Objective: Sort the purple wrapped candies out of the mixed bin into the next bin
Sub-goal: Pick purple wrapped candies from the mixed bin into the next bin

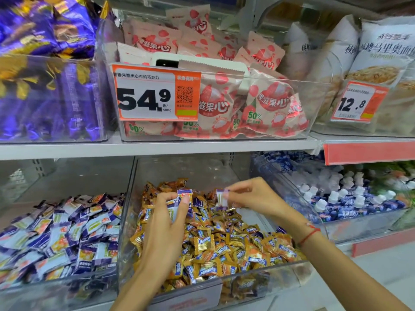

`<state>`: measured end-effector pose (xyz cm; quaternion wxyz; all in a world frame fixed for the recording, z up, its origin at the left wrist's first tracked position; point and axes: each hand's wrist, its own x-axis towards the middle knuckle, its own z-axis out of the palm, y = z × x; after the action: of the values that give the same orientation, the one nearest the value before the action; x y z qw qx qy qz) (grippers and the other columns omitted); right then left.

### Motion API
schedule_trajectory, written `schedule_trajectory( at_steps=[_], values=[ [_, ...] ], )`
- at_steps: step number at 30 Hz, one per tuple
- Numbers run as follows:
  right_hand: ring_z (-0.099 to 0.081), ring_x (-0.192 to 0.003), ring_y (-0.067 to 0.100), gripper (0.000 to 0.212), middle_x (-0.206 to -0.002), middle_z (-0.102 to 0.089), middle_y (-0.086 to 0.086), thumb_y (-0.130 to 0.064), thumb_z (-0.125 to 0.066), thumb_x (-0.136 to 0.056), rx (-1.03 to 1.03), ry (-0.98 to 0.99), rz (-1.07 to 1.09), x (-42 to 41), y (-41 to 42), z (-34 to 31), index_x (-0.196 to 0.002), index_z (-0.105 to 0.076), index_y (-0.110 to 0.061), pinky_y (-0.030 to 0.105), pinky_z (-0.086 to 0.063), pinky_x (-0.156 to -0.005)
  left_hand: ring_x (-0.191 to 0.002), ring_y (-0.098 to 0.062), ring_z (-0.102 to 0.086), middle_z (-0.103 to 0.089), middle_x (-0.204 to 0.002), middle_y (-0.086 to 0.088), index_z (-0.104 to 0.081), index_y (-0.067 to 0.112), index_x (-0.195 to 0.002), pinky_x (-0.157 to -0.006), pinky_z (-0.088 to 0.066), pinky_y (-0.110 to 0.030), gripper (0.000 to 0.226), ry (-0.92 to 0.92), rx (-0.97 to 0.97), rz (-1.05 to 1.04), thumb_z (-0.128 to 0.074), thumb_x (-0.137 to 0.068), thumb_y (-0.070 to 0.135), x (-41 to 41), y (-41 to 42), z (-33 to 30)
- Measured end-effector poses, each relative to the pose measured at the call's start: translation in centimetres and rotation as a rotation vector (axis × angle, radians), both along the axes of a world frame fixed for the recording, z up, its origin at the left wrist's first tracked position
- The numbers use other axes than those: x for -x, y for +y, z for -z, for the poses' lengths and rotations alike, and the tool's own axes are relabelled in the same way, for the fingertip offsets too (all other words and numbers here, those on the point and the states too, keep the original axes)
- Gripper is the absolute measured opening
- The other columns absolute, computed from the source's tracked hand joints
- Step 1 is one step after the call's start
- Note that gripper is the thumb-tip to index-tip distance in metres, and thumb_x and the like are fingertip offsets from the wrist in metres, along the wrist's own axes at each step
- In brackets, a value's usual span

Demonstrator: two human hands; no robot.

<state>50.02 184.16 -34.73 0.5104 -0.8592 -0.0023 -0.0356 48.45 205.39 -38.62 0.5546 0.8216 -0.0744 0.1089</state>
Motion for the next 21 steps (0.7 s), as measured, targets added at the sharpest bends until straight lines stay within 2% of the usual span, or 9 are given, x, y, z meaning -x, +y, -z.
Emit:
schedule_trajectory(
  at_steps=[2, 3, 6, 9, 13, 16, 17, 19, 21],
  values=[
    [-0.069, -0.074, 0.007, 0.018, -0.083, -0.075, 0.003, -0.02, -0.073, -0.083, -0.285, 0.029, 0.025, 1.1, 0.9, -1.0, -0.097, -0.076, -0.009, 0.015, -0.052, -0.065, -0.045, -0.014, -0.052, -0.06, -0.057, 0.003, -0.043, 0.033, -0.111, -0.051, -0.045, -0.035, 0.025, 0.0, 0.004, 0.02, -0.043, -0.093, 0.05, 0.0, -0.1, 0.0],
    [-0.069, -0.072, 0.008, 0.017, -0.08, -0.075, 0.004, -0.02, -0.074, -0.082, -0.33, 0.027, 0.033, 1.5, 1.6, -1.2, -0.095, -0.076, -0.009, 0.015, -0.051, -0.062, -0.037, -0.011, -0.044, -0.062, -0.056, 0.006, -0.043, 0.035, -0.109, -0.048, -0.04, -0.033, 0.02, -0.002, 0.002, 0.038, -0.044, -0.094, 0.049, 0.0, -0.1, 0.0],
    [-0.069, -0.065, 0.008, 0.011, -0.071, -0.074, 0.004, -0.018, -0.078, -0.079, -0.242, -0.045, 0.059, 1.8, 4.1, -0.9, -0.085, -0.075, -0.009, 0.017, -0.052, -0.059, -0.032, -0.006, -0.036, -0.068, -0.068, 0.005, -0.042, 0.041, -0.109, -0.047, -0.035, -0.027, 0.014, -0.023, -0.023, 0.084, -0.044, -0.096, 0.046, 0.5, -0.2, -0.2],
    [-0.07, -0.066, 0.011, 0.015, -0.074, -0.074, 0.008, -0.017, -0.077, -0.08, -0.265, -0.063, 0.039, 1.7, 5.6, -0.5, -0.089, -0.075, -0.005, 0.018, -0.054, -0.064, -0.053, 0.001, -0.056, -0.063, -0.079, 0.008, -0.043, 0.041, -0.112, -0.054, -0.04, -0.027, 0.015, -0.037, 0.027, 0.057, -0.042, -0.098, 0.043, 0.5, -0.1, -0.3],
    [-0.072, -0.076, 0.012, 0.013, -0.081, -0.075, 0.007, -0.015, -0.071, -0.085, -0.349, -0.009, -0.059, 1.7, 5.7, -0.9, -0.096, -0.074, -0.008, 0.018, -0.056, -0.073, -0.073, -0.009, -0.061, -0.06, -0.087, 0.007, -0.043, 0.038, -0.115, -0.068, -0.051, -0.034, 0.029, -0.032, 0.073, 0.049, -0.042, -0.091, 0.055, 0.6, -0.1, -0.4],
    [-0.072, -0.08, 0.011, 0.013, -0.083, -0.075, 0.007, -0.013, -0.067, -0.088, -0.324, 0.036, -0.119, 1.7, 5.6, -0.9, -0.098, -0.075, -0.008, 0.016, -0.055, -0.073, -0.086, 0.011, -0.056, -0.058, -0.095, 0.022, -0.047, 0.037, -0.112, -0.069, -0.044, -0.012, 0.044, -0.02, 0.102, 0.079, -0.049, -0.077, 0.064, 0.3, -0.2, -0.5],
    [-0.072, -0.082, 0.011, 0.014, -0.086, -0.075, 0.008, -0.013, -0.066, -0.089, -0.342, 0.066, -0.153, 1.7, 5.4, -0.9, -0.099, -0.075, -0.009, 0.015, -0.054, -0.073, -0.086, 0.01, -0.057, -0.06, -0.094, 0.021, -0.05, 0.036, -0.11, -0.068, -0.043, -0.011, 0.043, -0.022, 0.115, 0.08, -0.052, -0.076, 0.062, 0.2, -0.2, -0.6],
    [-0.072, -0.083, 0.012, 0.016, -0.092, -0.075, 0.005, -0.02, -0.063, -0.091, -0.412, 0.13, -0.225, 1.4, 4.8, -1.3, -0.101, -0.074, -0.014, 0.017, -0.055, -0.073, -0.069, 0.001, -0.063, -0.066, -0.081, 0.016, -0.055, 0.032, -0.105, -0.06, -0.045, -0.014, 0.036, -0.03, 0.181, 0.081, -0.059, -0.077, 0.054, 0.1, -0.2, -0.6],
    [-0.071, -0.081, 0.013, 0.021, -0.096, -0.074, 0.002, -0.025, -0.058, -0.095, -0.357, 0.133, -0.175, -0.1, 3.9, -0.9, -0.107, -0.072, -0.015, 0.023, -0.057, -0.073, -0.057, -0.004, -0.063, -0.068, -0.071, 0.012, -0.057, 0.029, -0.102, -0.053, -0.046, -0.021, 0.03, -0.039, 0.229, 0.068, -0.063, -0.079, 0.047, 0.4, -0.1, -0.8]
  ],
)
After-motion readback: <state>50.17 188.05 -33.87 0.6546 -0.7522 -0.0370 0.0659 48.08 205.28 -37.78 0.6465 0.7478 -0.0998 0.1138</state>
